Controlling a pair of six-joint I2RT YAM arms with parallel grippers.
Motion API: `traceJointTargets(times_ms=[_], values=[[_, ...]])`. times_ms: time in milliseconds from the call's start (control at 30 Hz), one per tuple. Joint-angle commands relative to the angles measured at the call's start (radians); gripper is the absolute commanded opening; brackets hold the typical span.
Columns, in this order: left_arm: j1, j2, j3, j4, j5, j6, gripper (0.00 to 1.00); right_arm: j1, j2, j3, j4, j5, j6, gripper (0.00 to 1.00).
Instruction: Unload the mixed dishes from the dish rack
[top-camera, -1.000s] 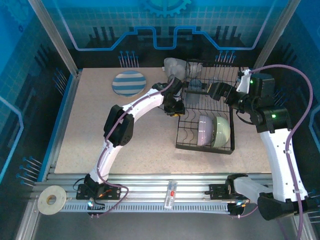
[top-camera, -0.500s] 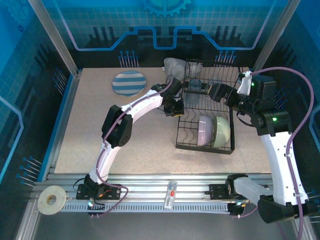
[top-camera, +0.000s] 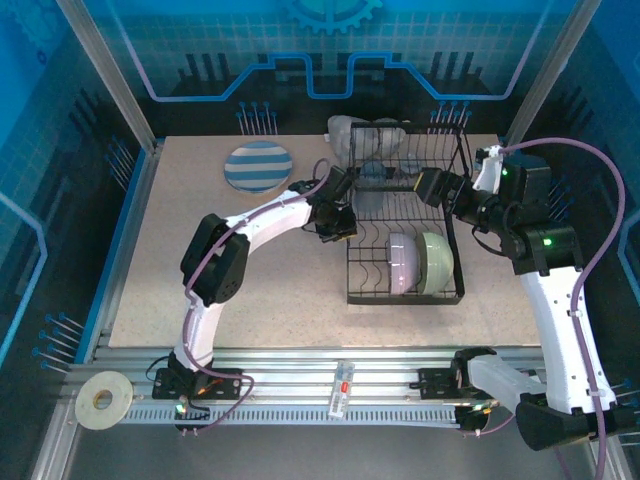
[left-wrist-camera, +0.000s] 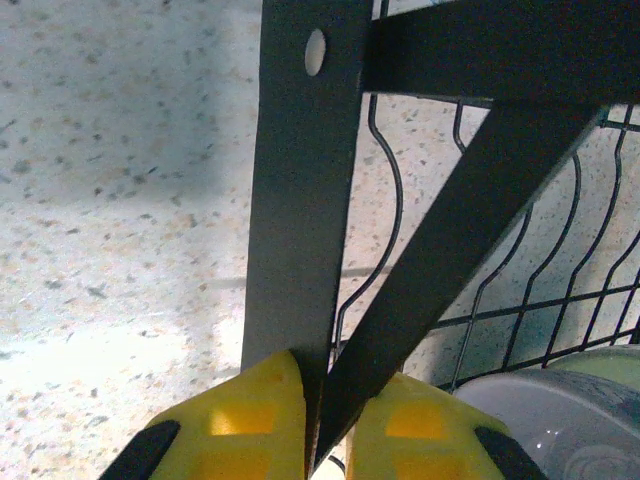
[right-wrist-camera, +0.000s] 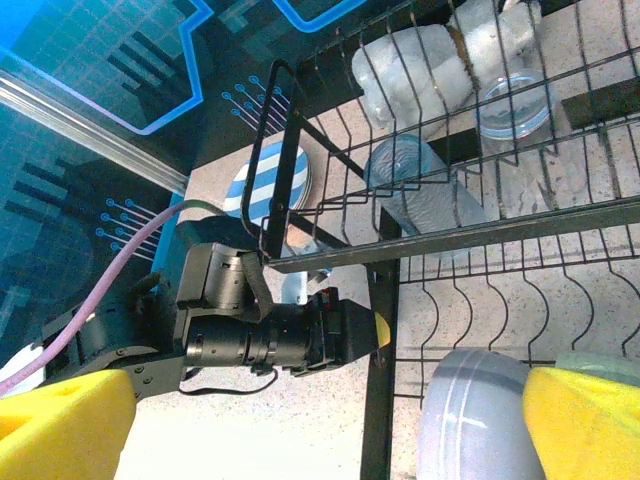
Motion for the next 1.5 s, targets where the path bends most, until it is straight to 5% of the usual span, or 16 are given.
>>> traceJointTargets(times_ms=[0, 800, 1100, 1267, 1467], values=[[0.06, -0.042, -0.063, -0.061, -0.075, -0.141, 0.0, -0.015, -0.002, -0.004, 0.028, -0.031, 0.003, 1.0], [0.225, -0.037, -0.006, -0.071, -0.013, -0.051, 0.0, -0.015, -0.146, -0.116, -0.133, 0.081, -0.091, 1.0], [0.225, -0.086, -0.048, -0.054, 0.04, 0.016, 0.34, -0.013, -0.166, -0.277, -0.073, 0.043, -0.127, 1.0], [0.232, -0.136, -0.074, -0.068, 0.069, 0.046, 0.65, 0.007, -0.099, -0.325, 0.011, -0.012, -0.169, 1.0], [0.236, -0.2, -0.094, -0.075, 0.094, 0.098, 0.89, 0.028, -0.019, -0.347, 0.048, 0.001, -0.225, 1.0]])
